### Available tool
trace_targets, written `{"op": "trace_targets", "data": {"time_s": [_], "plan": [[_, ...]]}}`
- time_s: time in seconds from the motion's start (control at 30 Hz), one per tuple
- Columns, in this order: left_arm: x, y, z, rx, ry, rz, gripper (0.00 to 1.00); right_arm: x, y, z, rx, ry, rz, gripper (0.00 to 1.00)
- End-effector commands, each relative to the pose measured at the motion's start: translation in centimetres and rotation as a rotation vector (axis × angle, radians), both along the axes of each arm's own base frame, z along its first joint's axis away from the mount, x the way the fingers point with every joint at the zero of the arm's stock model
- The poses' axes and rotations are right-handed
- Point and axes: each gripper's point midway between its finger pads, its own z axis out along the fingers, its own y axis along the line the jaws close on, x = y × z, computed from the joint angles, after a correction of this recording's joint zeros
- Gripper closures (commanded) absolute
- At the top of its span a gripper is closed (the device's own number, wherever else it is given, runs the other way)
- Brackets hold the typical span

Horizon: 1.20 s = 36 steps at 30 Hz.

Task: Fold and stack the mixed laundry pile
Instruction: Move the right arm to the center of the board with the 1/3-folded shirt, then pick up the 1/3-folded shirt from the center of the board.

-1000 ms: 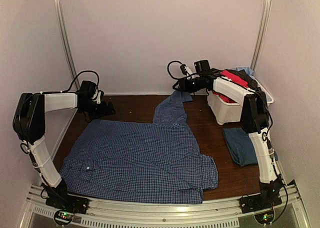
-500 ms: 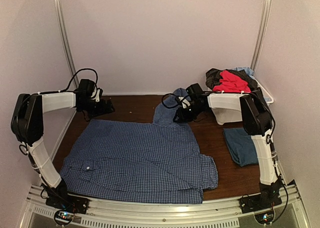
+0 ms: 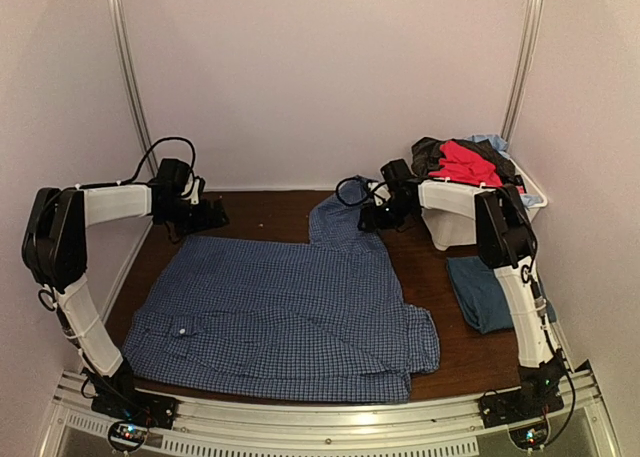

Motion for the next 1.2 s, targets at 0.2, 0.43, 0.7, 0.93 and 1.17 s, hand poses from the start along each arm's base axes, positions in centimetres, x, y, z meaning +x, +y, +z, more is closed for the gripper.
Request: {"op": "trace_targets", "data": {"time_s": [0.2,0.43,0.7,0.93,1.17], "plan": [[1.1,-0.3,0.1,0.000,-0.025,-0.018,0.02,7.6,-0.4,4.8,0.218,-0.181,-0.082,0.32],[1.1,-0.4,-0.2,-0.004,-0.017,-0.020,0.02,9.7,0.6,4.9,0.325,-0.229,-0.119,0.30],[1.0,-0.4,-0.8,-0.008,-0.006,-0.021,0.03,11.2,1.9,2.9,0.428,-0.212,-0.144,0.39],[0.8,-0.4,-0.9,-0.009,0.001,-0.021,0.02,11.3,2.7,3.8,0.490,-0.218,-0.117,0.94],[0.7,-0.4,-0.9,-0.014,0.002,-0.019,0.02,8.2,3.7,9.6,0.498,-0.242,-0.025,1.00]]}}
